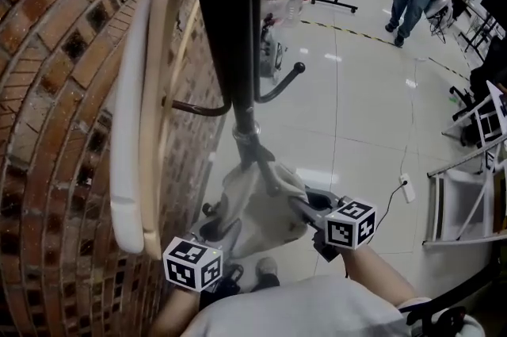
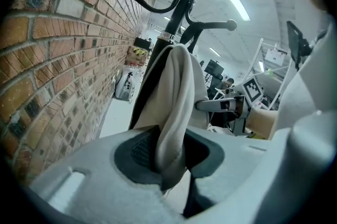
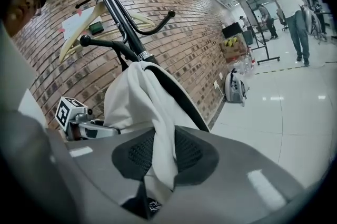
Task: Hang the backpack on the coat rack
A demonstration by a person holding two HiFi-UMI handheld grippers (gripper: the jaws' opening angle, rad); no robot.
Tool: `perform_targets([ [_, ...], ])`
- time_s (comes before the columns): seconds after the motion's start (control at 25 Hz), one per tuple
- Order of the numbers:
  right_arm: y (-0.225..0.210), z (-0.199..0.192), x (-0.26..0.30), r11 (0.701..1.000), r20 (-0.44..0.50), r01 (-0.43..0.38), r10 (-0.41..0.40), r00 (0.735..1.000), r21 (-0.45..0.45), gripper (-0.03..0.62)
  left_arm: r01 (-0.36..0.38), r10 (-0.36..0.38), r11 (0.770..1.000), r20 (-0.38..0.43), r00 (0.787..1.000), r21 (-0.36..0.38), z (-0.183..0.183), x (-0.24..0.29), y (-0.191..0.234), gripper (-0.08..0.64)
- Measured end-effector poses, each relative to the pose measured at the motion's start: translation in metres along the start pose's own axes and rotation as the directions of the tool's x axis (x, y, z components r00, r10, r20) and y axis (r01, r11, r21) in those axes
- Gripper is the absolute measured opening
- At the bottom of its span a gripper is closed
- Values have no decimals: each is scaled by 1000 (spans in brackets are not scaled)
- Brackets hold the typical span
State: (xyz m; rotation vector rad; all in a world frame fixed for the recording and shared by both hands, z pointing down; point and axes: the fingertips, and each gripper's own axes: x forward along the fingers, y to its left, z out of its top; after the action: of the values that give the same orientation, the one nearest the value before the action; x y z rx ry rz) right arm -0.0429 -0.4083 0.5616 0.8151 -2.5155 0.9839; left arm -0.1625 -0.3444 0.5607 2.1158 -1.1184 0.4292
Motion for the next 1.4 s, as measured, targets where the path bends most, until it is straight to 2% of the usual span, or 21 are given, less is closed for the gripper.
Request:
perform_targets([
  [0.16, -10, -5, 7, 1000, -31, 17, -17, 999, -15, 89, 2, -2, 1000, -9, 1000, 25, -6, 5, 10, 98],
  [0.4, -18, -5, 11, 996, -42, 51, -54, 998, -69, 117, -39, 39, 998, -2, 999, 43, -5, 8, 22, 152],
  [0.48, -21, -6, 11, 996, -56, 51, -55, 997, -79, 150, -57, 57, 998, 5, 998, 25, -5, 8, 24, 211],
  [0.56, -25, -8, 7, 996, -66, 54, -59, 996, -73, 227, -87, 87, 996, 21, 996, 8, -4, 6, 27, 290],
  [0.64, -29, -8, 0, 995, -54, 72, -76, 996, -70, 267, -119, 119, 993, 47, 992, 4, -1, -1, 28, 308],
  [0.72, -29, -6, -12, 994, -22, 85, -87, 996, -73, 281, -137, 136, 991, 68, 988, 11, 3, -9, 27, 311],
  [0.88, -1, -3, -44, 994, 30, 48, -46, 999, -98, 263, -110, 105, 993, 106, 989, 36, 4, -28, -5, 310],
  [1.0, 31, -14, -77, 990, 54, 25, -18, 998, -137, 140, -59, 52, 997, 126, 991, 56, -2, -42, -51, 307],
  [1.04, 40, -20, -88, 988, 60, 30, -21, 998, -154, 86, -46, 36, 997, 136, 990, 65, -4, -47, -67, 282],
  [1.12, 56, -38, -109, 979, 59, 53, -42, 997, -196, 0, -24, 10, 996, 156, 988, 90, -12, -60, -100, 182],
  [1.2, 74, -63, -129, 974, 42, 46, -37, 998, -223, 0, -1, -20, 993, 168, 986, 120, -27, -72, -135, 50],
  [1.24, 84, -76, -139, 974, 35, 25, -17, 999, -224, 0, 9, -32, 991, 172, 985, 133, -36, -78, -153, 20],
  [1.4, 133, -117, -186, 970, 17, -86, 92, 996, -228, 0, 21, -48, 989, 180, 983, 147, -70, -105, -219, 2],
])
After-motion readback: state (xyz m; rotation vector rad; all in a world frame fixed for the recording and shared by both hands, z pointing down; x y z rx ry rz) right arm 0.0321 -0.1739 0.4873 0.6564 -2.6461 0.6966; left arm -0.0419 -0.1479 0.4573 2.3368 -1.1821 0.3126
